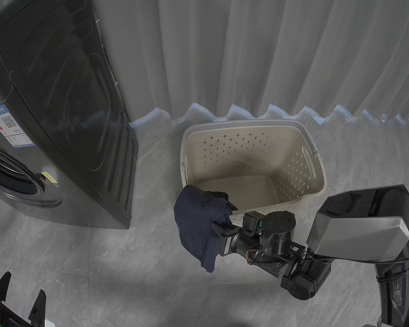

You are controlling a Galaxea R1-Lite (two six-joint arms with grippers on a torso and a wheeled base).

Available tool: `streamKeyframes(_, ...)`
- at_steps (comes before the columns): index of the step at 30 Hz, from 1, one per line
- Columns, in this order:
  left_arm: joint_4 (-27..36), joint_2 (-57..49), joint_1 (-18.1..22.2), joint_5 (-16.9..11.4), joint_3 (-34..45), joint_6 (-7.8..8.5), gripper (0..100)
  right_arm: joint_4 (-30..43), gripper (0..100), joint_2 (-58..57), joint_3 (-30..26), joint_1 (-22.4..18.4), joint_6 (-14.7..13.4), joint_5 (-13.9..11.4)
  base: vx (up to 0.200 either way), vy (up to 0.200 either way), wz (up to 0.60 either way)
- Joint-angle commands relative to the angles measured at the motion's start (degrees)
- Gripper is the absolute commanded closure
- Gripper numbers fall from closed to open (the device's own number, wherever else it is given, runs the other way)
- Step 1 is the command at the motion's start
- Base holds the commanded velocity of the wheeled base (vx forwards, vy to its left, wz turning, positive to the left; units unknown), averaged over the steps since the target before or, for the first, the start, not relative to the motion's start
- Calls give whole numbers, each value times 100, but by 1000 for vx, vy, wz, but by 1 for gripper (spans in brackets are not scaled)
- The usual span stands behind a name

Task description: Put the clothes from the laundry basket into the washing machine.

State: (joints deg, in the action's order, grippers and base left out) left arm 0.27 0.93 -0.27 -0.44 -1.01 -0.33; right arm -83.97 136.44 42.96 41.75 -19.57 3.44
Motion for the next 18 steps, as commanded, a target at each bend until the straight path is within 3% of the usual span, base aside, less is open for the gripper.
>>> streamKeyframes(1, 0, -49, 0, 0, 92, -2, 0, -5, 100, -91, -86, 52, -21, -10, 0, 0, 0)
streamKeyframes(6, 0, -49, -8, 0, 92, -11, 0, 12, 100, -785, -543, 219, -56, -10, 0, 0, 0)
streamKeyframes(10, 0, -49, -8, 0, 92, -11, 0, 100, 100, -2042, -1044, 325, -100, -19, 0, 0, 0)
streamKeyframes(14, 0, -49, -8, 0, 92, -11, 0, 258, 100, -3018, -1422, 351, -293, -19, 0, 0, 0)
streamKeyframes(18, 0, -49, -8, 0, 92, -2, 0, 408, 100, -3510, -1510, 307, -329, -27, 0, 0, 0)
